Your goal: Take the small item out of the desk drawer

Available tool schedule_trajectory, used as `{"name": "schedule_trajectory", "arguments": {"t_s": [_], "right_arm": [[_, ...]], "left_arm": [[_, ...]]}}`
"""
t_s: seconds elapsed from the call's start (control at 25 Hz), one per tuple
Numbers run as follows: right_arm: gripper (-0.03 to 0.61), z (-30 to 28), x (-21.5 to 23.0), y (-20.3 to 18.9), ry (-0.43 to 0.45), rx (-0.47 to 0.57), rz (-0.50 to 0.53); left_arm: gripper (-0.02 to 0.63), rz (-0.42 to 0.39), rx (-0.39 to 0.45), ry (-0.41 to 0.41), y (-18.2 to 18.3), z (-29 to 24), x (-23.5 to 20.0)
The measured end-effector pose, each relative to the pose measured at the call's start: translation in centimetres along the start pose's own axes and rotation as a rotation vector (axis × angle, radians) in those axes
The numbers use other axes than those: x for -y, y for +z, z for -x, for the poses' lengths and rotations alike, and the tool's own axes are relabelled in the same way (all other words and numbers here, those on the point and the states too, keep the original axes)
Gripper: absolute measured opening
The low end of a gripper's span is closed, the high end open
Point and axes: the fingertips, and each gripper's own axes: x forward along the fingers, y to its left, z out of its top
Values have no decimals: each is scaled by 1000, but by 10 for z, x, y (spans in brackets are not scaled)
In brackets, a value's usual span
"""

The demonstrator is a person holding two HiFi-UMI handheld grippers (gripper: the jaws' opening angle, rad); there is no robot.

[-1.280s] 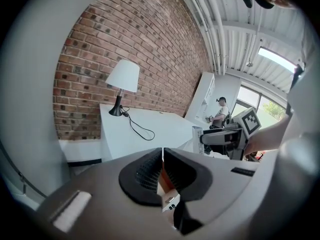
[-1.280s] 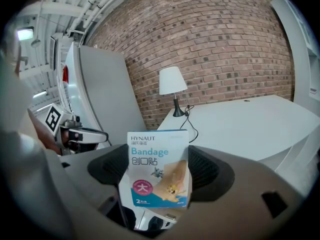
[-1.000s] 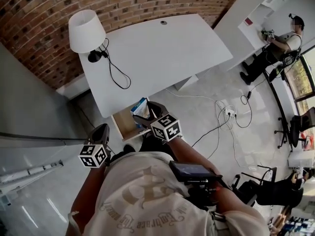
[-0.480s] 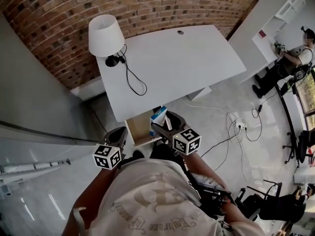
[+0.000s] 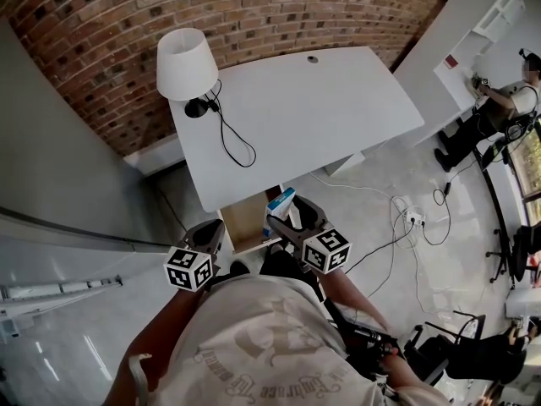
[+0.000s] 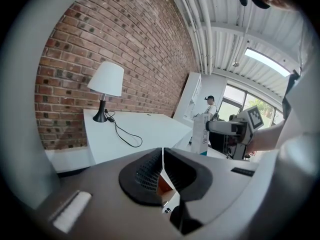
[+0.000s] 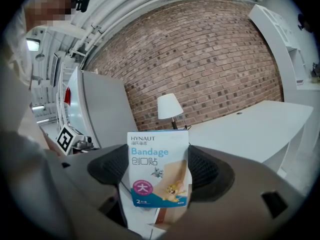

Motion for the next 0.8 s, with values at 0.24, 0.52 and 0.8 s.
{"name": "schedule_trajectory", "arguments": {"t_s": [0.24,0.52,0.8], "right_arm": [[351,1,2,-1,-15,-1,-9],[351,2,2,-10,-31,-11,-22],[351,4,5,-12,-39,-13,-25]], "left_arm": [[14,6,-8,-4,-3,-1,-1],[14,-12,-18,-22,-1,-5,0],[14,-18,-29,-30,-2,-10,1]]}}
